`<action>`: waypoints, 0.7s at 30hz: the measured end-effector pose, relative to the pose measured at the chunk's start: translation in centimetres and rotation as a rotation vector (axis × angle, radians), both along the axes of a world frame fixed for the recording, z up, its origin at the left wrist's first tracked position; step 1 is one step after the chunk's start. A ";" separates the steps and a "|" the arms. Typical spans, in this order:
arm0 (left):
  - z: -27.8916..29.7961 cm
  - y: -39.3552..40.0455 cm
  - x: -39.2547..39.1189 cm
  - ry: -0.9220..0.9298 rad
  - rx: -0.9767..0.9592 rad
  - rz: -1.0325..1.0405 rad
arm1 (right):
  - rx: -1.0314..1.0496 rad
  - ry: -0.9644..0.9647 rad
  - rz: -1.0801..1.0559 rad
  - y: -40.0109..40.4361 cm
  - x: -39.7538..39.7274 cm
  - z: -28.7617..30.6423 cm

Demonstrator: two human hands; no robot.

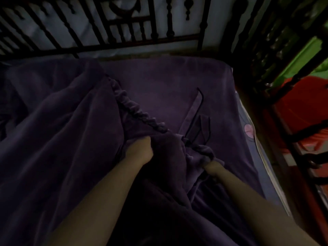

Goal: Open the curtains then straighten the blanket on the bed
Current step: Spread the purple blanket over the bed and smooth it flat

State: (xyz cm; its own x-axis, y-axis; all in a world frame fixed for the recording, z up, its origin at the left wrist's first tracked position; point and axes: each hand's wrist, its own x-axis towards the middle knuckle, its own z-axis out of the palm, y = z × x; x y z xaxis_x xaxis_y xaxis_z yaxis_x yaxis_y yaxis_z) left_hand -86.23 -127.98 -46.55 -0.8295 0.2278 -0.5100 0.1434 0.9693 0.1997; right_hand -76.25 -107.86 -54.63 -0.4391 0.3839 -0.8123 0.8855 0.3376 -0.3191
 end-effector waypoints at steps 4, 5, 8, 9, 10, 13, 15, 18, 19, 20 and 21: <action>-4.7 0.6 -4.0 -0.059 0.089 0.037 | -0.203 -0.074 -0.241 -1.2 -1.3 -4.9; -5.9 0.9 -4.8 -0.081 0.144 0.064 | -0.253 -0.049 -0.327 -1.7 -1.5 -5.9; -9.1 2.0 -6.3 -0.163 0.301 0.055 | -0.230 0.058 -0.582 -2.9 -1.9 -8.9; -9.9 2.4 -6.5 -0.191 0.296 0.008 | -0.185 0.075 -0.618 -3.1 -1.8 -9.5; -10.7 2.7 -6.5 -0.219 0.273 -0.045 | -0.176 0.100 -0.652 -3.2 -1.9 -10.0; -11.5 3.2 -6.2 -0.341 0.287 -0.092 | -0.234 0.201 -0.728 -3.2 -2.2 -9.8; -10.7 3.4 -6.3 -0.373 0.389 -0.033 | -0.229 0.318 -0.701 -3.0 -2.7 -8.8; -7.8 3.1 -6.8 -0.379 0.472 0.046 | -0.198 0.500 -0.660 -2.9 -4.0 -5.8; -6.9 3.0 -7.0 -0.394 0.443 0.032 | -0.197 0.545 -0.650 -2.9 -4.6 -4.7; -5.5 2.8 -7.2 -0.403 0.389 0.009 | -0.195 0.589 -0.626 -2.9 -5.1 -3.1; -4.1 2.7 -7.4 -0.414 0.322 -0.015 | -0.187 0.628 -0.591 -2.8 -5.7 -1.5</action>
State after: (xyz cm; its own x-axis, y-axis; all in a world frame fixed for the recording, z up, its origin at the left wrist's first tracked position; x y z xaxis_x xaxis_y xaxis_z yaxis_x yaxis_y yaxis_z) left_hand -93.67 -125.31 -50.65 -0.5688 0.4374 -0.6965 0.0030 0.8479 0.5301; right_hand -81.96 -110.62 -56.15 -0.5969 0.5742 -0.5603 0.5415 -0.2269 -0.8095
